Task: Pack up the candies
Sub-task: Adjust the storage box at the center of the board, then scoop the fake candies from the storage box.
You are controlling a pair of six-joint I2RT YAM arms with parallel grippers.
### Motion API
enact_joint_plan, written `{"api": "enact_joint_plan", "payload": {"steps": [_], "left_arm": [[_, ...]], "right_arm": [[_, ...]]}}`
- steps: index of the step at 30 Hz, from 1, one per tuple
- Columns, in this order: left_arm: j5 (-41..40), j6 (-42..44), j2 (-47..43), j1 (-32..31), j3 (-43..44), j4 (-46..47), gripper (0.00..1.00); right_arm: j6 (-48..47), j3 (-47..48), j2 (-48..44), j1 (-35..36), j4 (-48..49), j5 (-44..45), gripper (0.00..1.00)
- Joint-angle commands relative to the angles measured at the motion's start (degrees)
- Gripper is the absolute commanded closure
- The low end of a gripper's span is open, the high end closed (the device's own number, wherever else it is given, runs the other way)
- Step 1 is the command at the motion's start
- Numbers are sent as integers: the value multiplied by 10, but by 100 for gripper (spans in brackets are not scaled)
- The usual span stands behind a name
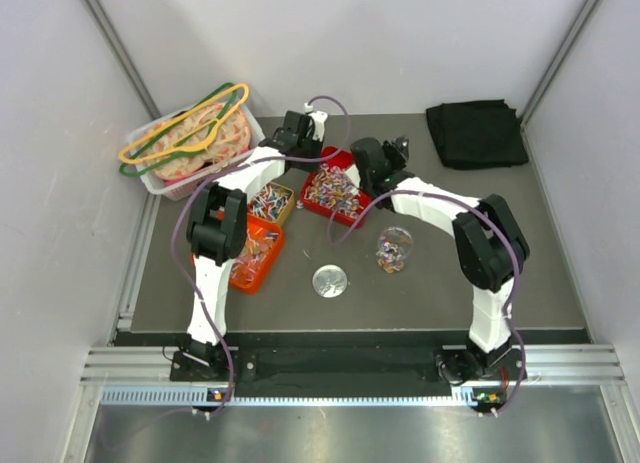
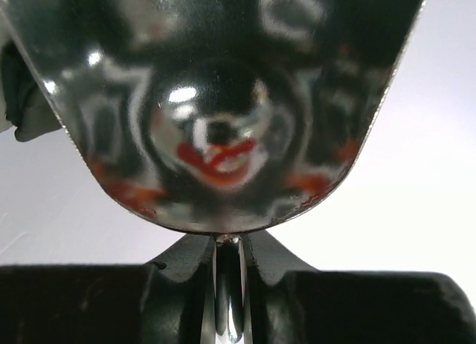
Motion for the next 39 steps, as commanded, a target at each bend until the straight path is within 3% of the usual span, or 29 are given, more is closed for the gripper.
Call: {"api": "enact_joint_plan", "payload": {"steps": [1,15,31,39], "left_arm": [[2,-6,-62,0,20,28,100],[24,-1,-81,-3,9,29,100],[34,-3,-81,-12,11,28,100],[24,0,-84,-17,14,27,100]], "right_arm": [[-43,21,32,3,46,17,100],[2,142,133,-3,-86,19,100],[64,165,164,27,-180,-8,100],[84,233,214,53,-237,-13,100]]}}
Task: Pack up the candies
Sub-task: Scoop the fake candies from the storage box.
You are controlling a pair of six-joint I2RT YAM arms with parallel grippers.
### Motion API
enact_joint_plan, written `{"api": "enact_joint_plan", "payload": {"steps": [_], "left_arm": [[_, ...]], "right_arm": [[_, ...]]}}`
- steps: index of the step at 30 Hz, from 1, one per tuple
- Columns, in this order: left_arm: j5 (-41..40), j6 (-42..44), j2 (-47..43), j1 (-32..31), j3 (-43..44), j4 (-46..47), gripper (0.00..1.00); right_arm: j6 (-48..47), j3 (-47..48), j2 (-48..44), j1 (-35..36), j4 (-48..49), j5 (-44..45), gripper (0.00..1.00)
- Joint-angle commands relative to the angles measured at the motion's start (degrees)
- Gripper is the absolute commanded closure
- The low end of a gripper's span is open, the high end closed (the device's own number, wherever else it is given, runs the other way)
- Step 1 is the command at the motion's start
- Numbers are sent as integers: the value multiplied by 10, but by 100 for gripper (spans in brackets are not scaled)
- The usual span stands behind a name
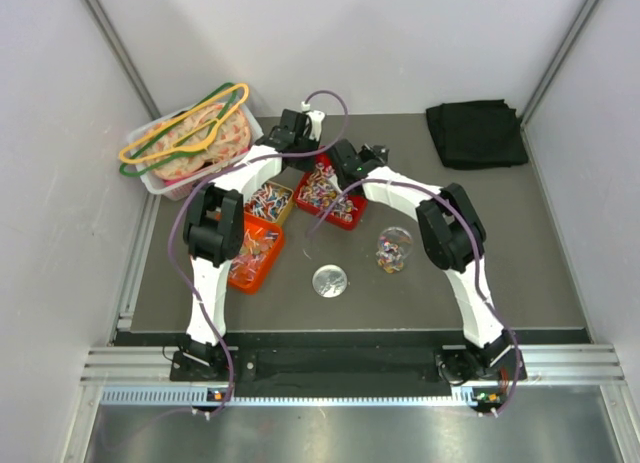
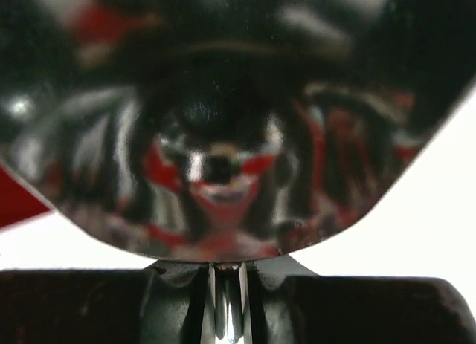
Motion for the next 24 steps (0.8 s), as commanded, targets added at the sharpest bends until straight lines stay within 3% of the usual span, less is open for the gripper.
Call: {"api": "enact_joint_plan", "payload": {"steps": [1,4,12,24], "left_arm": [[35,-16,-68,-19,19,48,100],[32,-15,-69,-21,20,46,100],[38,-27,-69,-24,4,58,100],[40,-39,-64,-24,6,65,100]], "right_arm": [[14,43,43,37,-35,-14,100],[-9,40,53,42,-18,-8,100],[49,40,65,65,-68,-42,100],[180,138,98,81,-237,-142,100]]}}
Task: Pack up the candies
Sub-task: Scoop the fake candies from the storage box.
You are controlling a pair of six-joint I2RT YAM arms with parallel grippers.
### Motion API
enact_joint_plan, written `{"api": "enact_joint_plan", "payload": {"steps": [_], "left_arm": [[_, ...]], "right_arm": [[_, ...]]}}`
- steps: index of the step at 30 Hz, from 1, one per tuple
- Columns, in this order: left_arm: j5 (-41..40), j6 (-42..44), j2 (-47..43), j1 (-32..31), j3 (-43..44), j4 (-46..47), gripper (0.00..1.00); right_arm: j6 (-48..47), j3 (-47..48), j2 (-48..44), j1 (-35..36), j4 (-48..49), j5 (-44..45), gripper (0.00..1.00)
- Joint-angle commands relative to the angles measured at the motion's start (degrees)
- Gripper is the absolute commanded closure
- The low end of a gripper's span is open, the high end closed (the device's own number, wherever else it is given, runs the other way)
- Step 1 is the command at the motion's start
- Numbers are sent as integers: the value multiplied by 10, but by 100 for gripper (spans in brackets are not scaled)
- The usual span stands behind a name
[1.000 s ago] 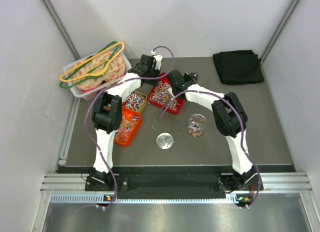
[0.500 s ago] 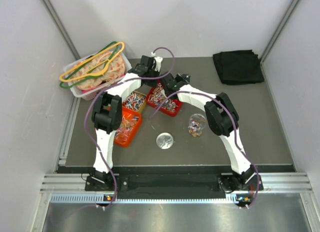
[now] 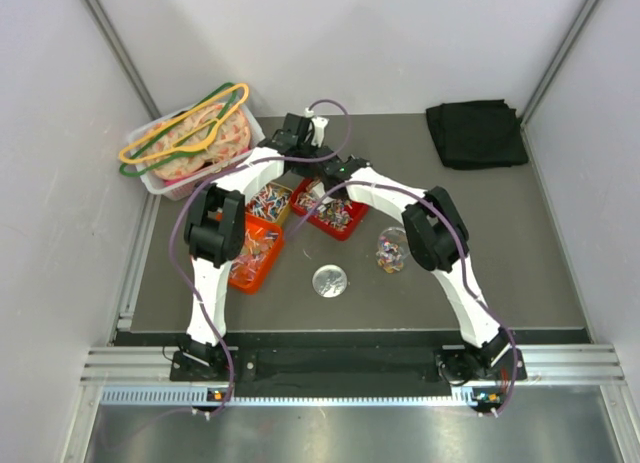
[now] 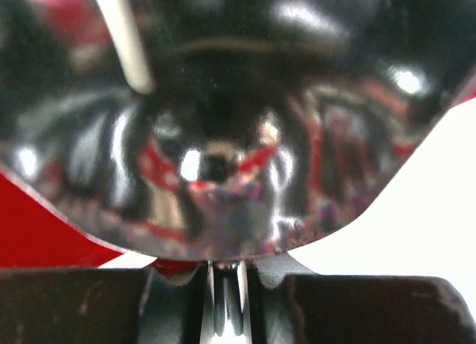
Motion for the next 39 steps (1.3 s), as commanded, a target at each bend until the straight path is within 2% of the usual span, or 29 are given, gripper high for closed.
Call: {"api": "enact_joint_plan", "payload": {"steps": [1,11,16,22,28,39], "left_arm": [[45,-50,-61,-18,18,88,100],[45,-51,-60,-19,19,88,100],[44,-50,-61,-19,17,88,100],[44,-51,-66,-20,12,89,100],[41,-47,-67,-20,11,90,100],[41,-51,-67,-20,9,92,100]], "right_arm": [[60,35,36,42,-89,-82,100],[103,42,42,55,-133,-128,100],[149,117,57,59,-220,-177,100],[185,132,47,50,-264,-212,100],[206,79,8,34,-243,-225,100],[262,62,-45,16,-234,-306,100]]}}
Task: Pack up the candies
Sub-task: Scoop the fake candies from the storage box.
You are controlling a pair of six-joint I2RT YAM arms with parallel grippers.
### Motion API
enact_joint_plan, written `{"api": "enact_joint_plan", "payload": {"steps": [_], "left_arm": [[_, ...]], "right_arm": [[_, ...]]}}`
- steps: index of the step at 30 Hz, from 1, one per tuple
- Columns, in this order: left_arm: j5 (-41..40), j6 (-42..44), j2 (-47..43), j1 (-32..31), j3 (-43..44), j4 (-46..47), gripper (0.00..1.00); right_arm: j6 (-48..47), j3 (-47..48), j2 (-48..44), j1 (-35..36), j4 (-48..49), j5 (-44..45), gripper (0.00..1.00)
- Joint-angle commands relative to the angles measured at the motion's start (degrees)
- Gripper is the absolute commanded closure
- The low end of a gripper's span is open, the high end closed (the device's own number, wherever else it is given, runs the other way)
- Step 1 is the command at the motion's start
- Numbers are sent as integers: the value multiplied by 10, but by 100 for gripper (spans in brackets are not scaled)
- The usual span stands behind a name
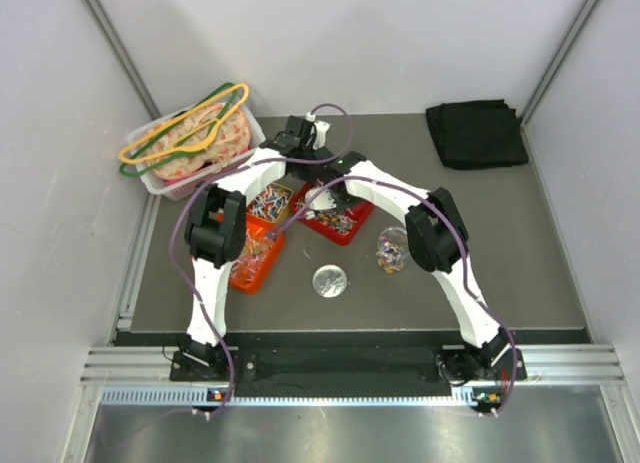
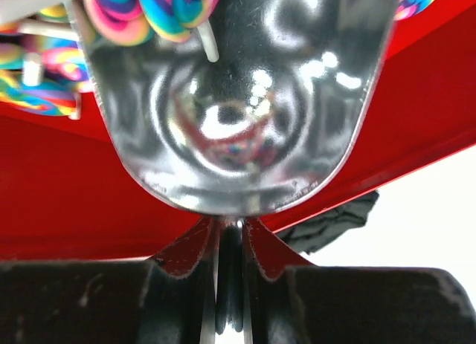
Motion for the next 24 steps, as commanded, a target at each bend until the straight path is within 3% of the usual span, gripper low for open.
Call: {"api": "enact_joint_plan", "payload": {"steps": [1,12,24], "left_arm": [[39,-45,-67,-13,14,118,100],[40,-49,-68,-13,16,118,100],[40,-50,-63,-15,19,115,100]], "right_arm": [[25,-17,-52,8,13,-120,100],[58,-108,-76,0,82,-196,100],[62,-97,-52,-5,119,-204,100]]}}
